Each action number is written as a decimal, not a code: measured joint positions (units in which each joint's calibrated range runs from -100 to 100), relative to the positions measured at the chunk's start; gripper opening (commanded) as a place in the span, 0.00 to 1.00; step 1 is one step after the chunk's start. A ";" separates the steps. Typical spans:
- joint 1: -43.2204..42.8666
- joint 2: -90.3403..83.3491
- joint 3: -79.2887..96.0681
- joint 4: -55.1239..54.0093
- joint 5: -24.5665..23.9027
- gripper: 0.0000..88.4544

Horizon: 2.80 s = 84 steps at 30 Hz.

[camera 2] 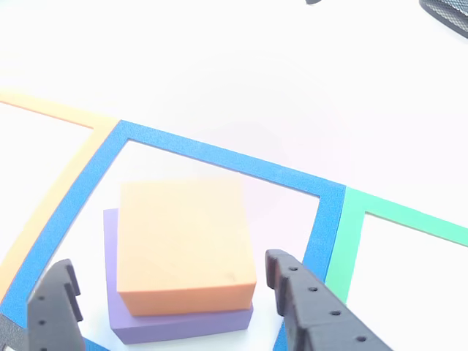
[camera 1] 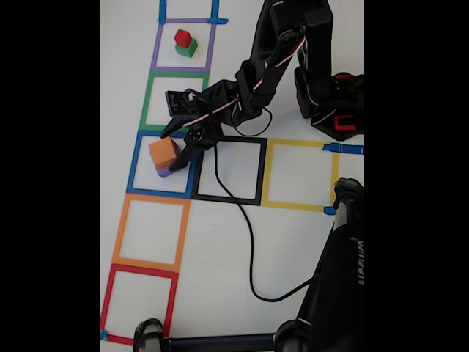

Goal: Tower of hanoi

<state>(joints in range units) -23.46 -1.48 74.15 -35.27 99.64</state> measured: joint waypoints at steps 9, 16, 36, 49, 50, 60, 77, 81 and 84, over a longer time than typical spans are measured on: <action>-1.76 -8.44 3.36 0.00 0.36 0.30; -2.34 -24.82 3.63 14.11 0.36 0.01; 34.99 -67.45 -34.44 110.12 0.36 0.00; 45.06 -59.77 -73.31 134.54 0.36 0.00; 46.34 -59.77 -73.31 134.62 0.36 0.00; 55.12 -65.18 -48.25 121.00 0.36 0.15; 59.45 -52.17 4.52 49.50 0.36 0.39; 59.45 -43.31 6.29 37.16 0.36 0.40; 59.45 -35.96 6.37 28.46 0.36 0.41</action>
<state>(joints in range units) 35.99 -37.44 80.52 -6.81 100.00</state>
